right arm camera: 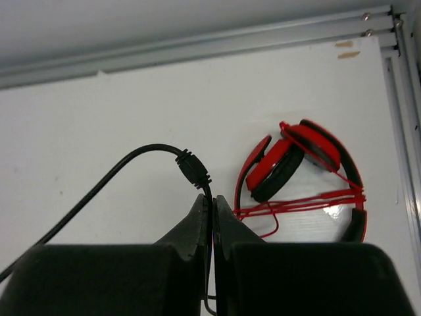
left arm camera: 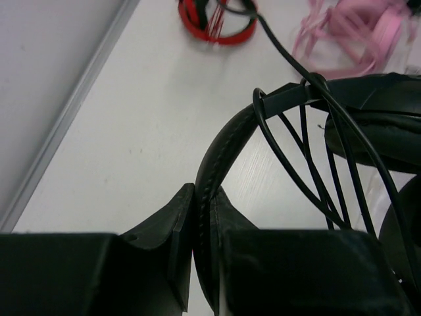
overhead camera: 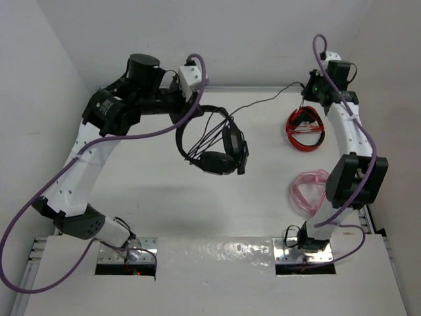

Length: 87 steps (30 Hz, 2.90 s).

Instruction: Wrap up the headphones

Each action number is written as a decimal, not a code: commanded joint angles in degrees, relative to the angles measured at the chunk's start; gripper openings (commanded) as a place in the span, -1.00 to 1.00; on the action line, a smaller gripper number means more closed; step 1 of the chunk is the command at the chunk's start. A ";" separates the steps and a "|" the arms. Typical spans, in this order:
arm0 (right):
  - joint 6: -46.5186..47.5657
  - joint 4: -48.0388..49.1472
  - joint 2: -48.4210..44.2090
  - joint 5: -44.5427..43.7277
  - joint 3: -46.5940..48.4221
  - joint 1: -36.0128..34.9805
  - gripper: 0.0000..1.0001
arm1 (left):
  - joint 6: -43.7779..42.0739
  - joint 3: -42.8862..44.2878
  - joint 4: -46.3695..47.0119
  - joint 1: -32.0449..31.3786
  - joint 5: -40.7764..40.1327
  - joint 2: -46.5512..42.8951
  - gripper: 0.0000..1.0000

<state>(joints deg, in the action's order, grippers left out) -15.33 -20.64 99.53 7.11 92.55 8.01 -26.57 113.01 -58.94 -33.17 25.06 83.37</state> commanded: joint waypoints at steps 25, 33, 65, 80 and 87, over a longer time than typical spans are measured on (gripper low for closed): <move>10.75 16.62 -12.69 8.52 -30.70 -64.34 -1.00 | 26.18 14.63 36.51 34.75 -36.02 20.42 -1.00; 12.43 8.43 -16.55 6.34 -18.91 -67.60 -1.00 | 0.60 -3.12 52.94 34.40 -50.46 22.80 -1.00; 17.80 1.64 -6.80 -2.04 3.10 -31.83 -1.00 | 3.34 -6.35 2.78 8.11 6.45 -4.91 -1.00; -17.08 54.55 -13.48 23.74 -35.07 -36.13 -0.81 | 36.94 9.42 17.98 17.88 13.61 5.66 -1.00; -21.84 61.60 -10.41 18.65 -36.04 -36.31 -0.78 | 35.44 11.44 16.84 17.17 11.07 4.87 -1.00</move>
<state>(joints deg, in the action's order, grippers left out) -33.39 31.59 88.16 28.21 56.34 -28.29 6.52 121.23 -46.50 -15.46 35.66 90.78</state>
